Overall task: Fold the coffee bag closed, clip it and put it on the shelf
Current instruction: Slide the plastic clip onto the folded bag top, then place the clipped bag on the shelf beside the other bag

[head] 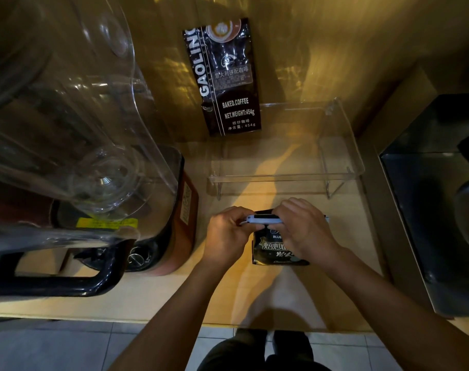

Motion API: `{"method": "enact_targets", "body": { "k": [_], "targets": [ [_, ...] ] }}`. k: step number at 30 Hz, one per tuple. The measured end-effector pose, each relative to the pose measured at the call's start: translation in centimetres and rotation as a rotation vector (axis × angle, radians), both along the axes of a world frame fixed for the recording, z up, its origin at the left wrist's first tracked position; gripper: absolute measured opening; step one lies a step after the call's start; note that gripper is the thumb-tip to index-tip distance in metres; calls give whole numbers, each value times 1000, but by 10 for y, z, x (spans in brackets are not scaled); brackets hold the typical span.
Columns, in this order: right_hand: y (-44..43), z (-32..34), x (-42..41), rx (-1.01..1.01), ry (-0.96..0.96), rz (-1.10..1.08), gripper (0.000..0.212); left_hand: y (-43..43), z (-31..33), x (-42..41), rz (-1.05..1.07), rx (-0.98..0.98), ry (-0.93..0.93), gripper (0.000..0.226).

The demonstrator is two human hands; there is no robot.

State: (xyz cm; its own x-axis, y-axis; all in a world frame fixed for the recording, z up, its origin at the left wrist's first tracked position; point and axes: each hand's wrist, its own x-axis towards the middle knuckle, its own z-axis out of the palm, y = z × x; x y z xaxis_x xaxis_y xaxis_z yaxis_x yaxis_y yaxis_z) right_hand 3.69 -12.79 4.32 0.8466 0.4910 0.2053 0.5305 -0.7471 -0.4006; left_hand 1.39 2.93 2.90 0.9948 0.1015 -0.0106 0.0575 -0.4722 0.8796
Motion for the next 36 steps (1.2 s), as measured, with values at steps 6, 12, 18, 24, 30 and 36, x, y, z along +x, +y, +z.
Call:
{"method": "enact_targets", "body": {
  "k": [6,12,18,24,30,36],
  "targets": [
    [-1,1,2,-10,-37,37,20,0,6,3,-131,302,-135,20],
    [-15,-2,2,-68,-22,56,30,0,10,7,-218,203,-98,19],
    [-46,-10,0,86,225,-76,44,4,-3,6,-225,-95,134,35],
    [-67,-24,-12,574,693,-210,66,5,-20,-4,-175,-291,275,44],
    [-65,-43,-22,681,829,-155,99,-6,-45,-16,-214,-354,428,83],
    [-60,-67,-38,692,927,-195,89,-11,-60,-18,-357,-306,412,93]
  ]
}}
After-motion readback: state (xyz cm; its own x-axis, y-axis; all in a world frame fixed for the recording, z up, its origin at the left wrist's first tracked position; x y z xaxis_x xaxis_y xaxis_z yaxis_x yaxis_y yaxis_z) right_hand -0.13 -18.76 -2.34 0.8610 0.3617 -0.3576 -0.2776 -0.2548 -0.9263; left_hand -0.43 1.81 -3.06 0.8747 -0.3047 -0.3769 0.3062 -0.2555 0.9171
